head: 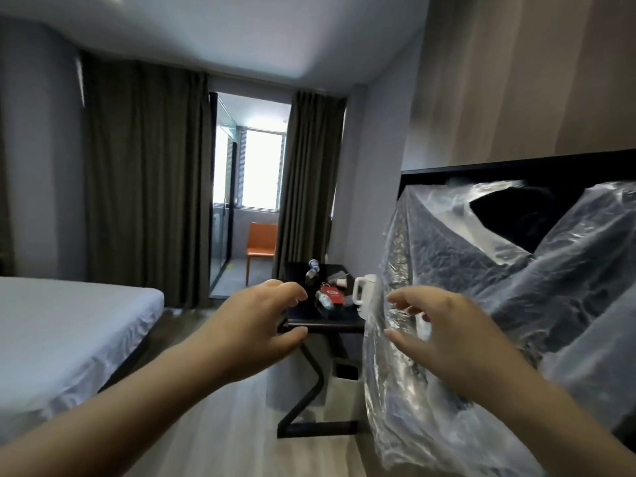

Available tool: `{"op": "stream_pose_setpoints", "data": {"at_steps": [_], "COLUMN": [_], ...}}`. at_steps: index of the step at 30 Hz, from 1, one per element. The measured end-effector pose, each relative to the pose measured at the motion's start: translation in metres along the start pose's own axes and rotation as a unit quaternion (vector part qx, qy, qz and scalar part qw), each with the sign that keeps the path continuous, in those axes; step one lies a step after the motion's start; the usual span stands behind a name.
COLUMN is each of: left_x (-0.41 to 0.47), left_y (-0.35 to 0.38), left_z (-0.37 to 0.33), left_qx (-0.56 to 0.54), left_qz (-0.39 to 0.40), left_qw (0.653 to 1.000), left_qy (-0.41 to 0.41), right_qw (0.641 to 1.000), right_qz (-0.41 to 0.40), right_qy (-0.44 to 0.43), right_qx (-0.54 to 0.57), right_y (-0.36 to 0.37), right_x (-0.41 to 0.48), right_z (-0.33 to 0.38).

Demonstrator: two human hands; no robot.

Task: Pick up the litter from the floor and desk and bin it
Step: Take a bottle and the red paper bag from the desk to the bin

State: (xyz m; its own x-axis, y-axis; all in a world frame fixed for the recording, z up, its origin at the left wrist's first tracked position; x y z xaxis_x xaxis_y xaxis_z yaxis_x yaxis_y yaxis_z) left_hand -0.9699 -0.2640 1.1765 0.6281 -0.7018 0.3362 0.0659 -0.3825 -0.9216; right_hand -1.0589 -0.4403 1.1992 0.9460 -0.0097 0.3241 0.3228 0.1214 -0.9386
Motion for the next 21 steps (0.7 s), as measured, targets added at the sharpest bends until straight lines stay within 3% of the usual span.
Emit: {"op": "stream_pose_setpoints", "data": {"at_steps": [9, 21], "left_x": [0.104, 0.215], "left_y": [0.016, 0.077], "left_z": [0.103, 0.268], "left_qx": [0.016, -0.019], "left_qz": [-0.008, 0.018], "left_qw": [0.999, 0.996], "left_qy": [-0.042, -0.08], "right_qw": [1.0, 0.998], "right_qz": [-0.007, 0.052], "right_qy": [-0.02, -0.006], "right_qx": [0.022, 0.025], "right_y": [0.051, 0.158], "right_x": [0.146, 0.33], "right_z": [-0.043, -0.08]}}
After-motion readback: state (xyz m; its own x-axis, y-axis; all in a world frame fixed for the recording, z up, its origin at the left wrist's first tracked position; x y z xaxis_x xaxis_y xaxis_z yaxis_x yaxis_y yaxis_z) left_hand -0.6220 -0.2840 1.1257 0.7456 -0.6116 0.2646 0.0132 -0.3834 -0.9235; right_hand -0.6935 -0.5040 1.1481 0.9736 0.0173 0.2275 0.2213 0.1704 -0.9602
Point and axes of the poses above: each hand's wrist, its own x-axis towards the middle knuckle, its own y-axis out of the palm, z = x × y, the point moved 8 cm from there along x, towards the middle knuckle, and after that the axes turned 13 degrees about z, right-handed, at the moved point
